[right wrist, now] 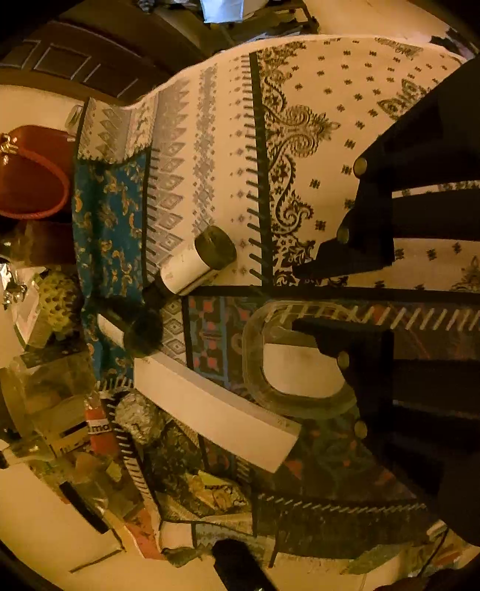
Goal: Collect trash
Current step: 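Grasp the white rectangular box with the left tool while the right tool grasps the clear plastic lid, then lift the white box and clear lid and carry them down over the wastebasket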
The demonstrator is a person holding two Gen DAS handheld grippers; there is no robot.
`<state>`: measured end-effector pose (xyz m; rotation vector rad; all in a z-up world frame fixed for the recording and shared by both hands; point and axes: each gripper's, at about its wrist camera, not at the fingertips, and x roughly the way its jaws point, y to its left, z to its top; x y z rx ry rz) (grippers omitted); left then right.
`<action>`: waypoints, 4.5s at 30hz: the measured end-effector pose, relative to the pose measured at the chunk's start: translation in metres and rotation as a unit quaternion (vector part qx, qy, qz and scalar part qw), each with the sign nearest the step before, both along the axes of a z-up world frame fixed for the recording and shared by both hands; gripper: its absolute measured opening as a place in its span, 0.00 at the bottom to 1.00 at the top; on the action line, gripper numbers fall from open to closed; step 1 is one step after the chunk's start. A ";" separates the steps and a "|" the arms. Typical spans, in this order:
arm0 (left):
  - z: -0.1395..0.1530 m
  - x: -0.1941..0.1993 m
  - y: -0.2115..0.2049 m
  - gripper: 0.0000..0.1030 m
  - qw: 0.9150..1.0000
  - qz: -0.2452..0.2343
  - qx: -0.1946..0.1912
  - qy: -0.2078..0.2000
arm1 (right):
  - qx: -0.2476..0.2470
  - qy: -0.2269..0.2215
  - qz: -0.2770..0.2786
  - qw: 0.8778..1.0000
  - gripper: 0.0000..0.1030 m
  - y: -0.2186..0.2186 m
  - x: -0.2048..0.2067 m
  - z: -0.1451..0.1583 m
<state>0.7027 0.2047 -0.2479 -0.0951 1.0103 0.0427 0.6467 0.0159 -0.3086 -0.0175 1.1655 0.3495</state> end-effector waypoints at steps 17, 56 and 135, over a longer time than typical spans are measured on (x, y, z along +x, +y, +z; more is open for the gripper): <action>-0.058 0.033 -0.052 0.75 0.997 -0.059 0.028 0.051 | 0.020 -0.051 -0.064 0.996 0.02 -0.057 -0.007 0.039; 0.144 -0.169 -0.142 0.48 0.983 0.087 0.002 -0.164 | 0.110 -0.234 -0.006 0.966 0.02 -0.193 -0.127 0.211; -0.200 -0.444 -0.172 0.48 0.992 0.076 -0.070 0.075 | 0.003 -0.012 0.026 1.000 0.02 -0.157 -0.330 -0.129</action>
